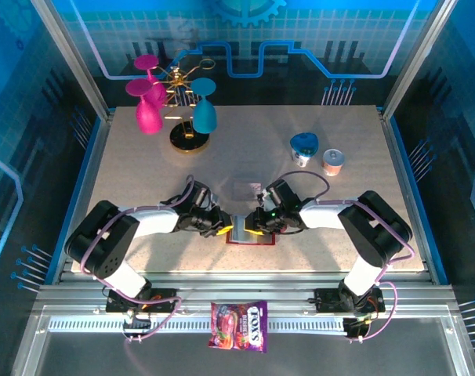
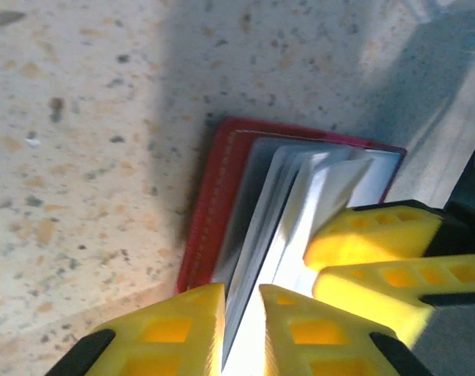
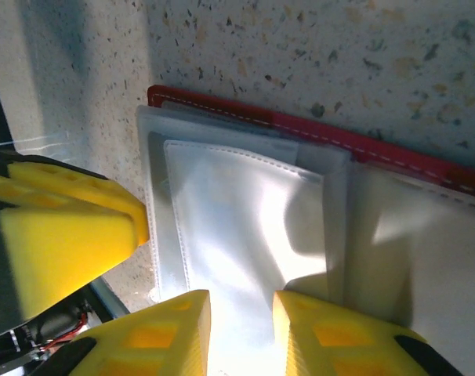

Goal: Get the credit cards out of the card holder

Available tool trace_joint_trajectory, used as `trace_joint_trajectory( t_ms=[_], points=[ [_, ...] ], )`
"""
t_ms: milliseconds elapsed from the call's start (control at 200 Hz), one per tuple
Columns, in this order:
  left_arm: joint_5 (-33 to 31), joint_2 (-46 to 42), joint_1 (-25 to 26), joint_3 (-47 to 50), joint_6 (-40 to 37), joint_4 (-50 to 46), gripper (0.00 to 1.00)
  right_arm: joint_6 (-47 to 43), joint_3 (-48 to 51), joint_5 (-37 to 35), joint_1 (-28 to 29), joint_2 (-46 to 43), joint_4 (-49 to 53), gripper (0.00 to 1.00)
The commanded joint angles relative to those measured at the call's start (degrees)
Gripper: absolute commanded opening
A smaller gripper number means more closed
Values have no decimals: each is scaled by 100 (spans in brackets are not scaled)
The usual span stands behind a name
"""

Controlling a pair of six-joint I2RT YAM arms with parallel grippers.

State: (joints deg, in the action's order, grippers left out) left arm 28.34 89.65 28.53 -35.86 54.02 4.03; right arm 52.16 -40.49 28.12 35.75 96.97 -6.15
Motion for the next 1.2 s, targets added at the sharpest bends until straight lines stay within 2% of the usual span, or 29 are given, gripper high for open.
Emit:
trace_joint_trajectory(
  t_ms=[0, 250, 465, 670, 765, 981, 1196],
  points=[
    [118, -184, 108, -277, 43, -89, 23, 170, 197, 127, -100, 41, -342, 30],
    [83, -22, 278, -479, 145, -119, 25, 248, 305, 287, -187, 73, -610, 29],
    [-695, -442, 284, -500, -106, -865, 27, 241, 363, 321, -242, 37, -624, 29],
    [-847, -623, 283, -513, -168, -1039, 28, 240, 358, 350, -249, 58, -648, 29],
    [-744, -598, 284, -435, -60, -788, 29, 260, 373, 352, -245, 50, -659, 29],
    [-89, -66, 301, -308, 220, 50, 33, 267, 384, 352, -251, 40, -659, 29],
    [64, 328, 311, -244, 338, 353, 34, 310, 410, 352, -246, 23, -719, 29]
  ],
)
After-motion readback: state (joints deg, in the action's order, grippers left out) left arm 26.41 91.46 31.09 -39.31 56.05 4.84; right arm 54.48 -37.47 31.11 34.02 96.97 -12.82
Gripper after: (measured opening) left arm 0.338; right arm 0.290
